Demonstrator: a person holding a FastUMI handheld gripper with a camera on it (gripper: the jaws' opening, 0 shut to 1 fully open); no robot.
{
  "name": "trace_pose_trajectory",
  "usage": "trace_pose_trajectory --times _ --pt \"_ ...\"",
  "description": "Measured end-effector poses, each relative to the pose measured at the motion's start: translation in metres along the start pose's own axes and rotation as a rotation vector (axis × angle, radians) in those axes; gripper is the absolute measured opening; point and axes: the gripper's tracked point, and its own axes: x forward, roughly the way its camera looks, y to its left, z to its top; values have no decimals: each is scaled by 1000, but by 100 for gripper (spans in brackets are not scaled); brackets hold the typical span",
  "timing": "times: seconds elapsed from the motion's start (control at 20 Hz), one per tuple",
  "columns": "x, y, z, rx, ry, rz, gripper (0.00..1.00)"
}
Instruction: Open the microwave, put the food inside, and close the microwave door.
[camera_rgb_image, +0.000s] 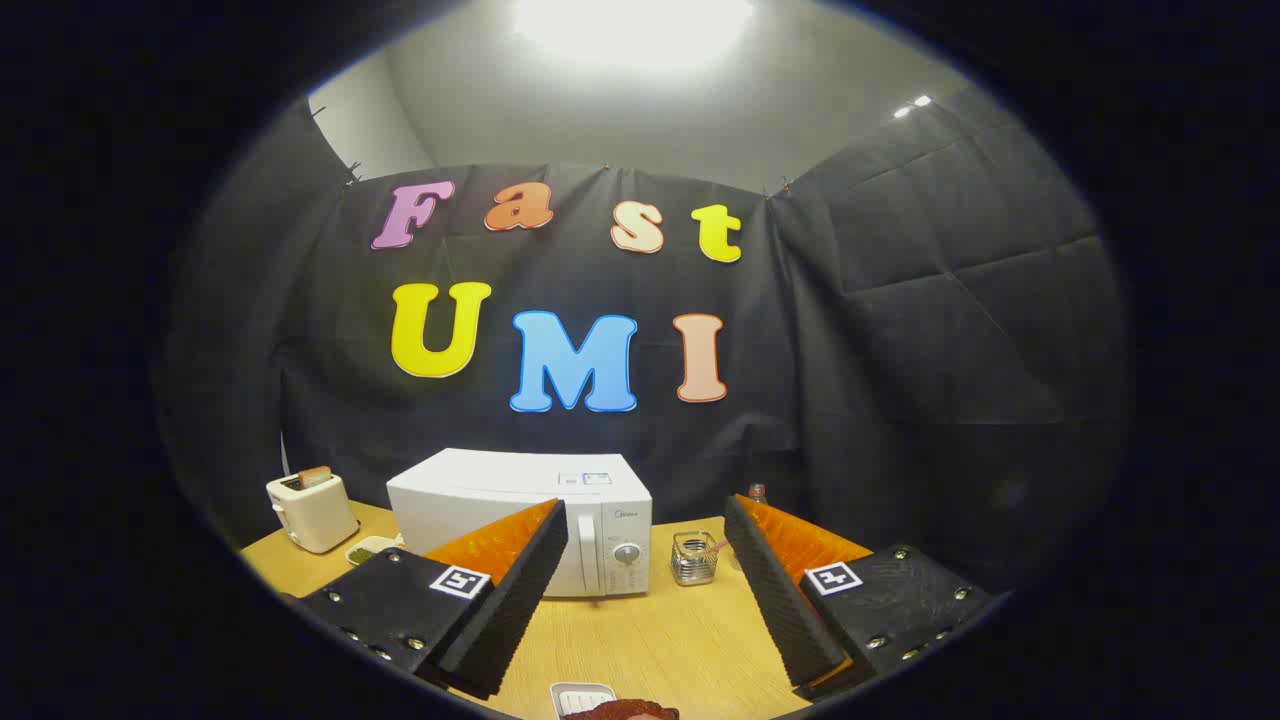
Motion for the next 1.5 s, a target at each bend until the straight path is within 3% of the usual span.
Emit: trace_pose_trajectory --times 1.05,1.5 --pt "2 10 12 -38 -49 56 99" --pt "38 -1 7 -32 -38 75 99"
